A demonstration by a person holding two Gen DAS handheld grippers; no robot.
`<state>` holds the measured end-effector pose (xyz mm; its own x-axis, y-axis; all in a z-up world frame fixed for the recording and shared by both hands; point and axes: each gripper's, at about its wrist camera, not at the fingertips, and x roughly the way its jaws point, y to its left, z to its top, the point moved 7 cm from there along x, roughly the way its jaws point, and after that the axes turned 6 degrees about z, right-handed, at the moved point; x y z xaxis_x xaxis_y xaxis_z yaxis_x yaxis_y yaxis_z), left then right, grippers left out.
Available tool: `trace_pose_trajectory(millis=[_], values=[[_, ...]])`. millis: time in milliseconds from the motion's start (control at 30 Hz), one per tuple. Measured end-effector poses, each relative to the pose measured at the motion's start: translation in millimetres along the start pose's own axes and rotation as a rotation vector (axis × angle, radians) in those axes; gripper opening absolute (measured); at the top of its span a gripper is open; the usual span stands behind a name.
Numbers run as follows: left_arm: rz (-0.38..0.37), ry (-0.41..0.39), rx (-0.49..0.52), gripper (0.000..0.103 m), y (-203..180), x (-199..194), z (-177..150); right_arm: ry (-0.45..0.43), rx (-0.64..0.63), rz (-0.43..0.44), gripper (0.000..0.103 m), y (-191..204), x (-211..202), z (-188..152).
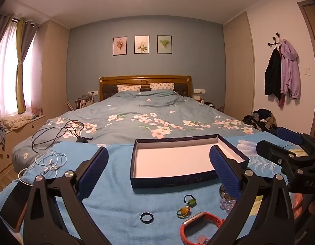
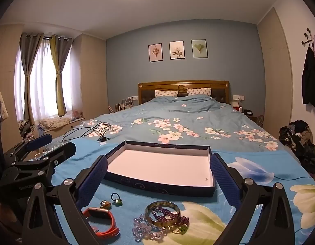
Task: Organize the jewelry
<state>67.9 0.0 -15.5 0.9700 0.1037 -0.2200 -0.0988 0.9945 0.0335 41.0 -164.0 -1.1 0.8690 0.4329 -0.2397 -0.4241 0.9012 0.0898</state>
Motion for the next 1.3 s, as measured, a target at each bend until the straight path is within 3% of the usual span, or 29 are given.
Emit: trace_pose_trajectory(millis=[167,300,400,1300], values=[[-0.014,-0.012,0.005,0.097,-1,1,2,0.007,0.009,-0.009,0.096,-1,-7,-1],[-0.022,-0.004,-0.003,0.097,14,11,24,0.014,0.004,-0.013,0.096,0,-3,3],[-0.005,-0.042,0.014,0.097,-1,-4,15,0.005,0.002,-0.01,0.096,0,-2,4],[0.01,-0.059,0.011,0.097,6,-4,9,-0.015,0.018,-0.01,0.096,-3,-12,0]])
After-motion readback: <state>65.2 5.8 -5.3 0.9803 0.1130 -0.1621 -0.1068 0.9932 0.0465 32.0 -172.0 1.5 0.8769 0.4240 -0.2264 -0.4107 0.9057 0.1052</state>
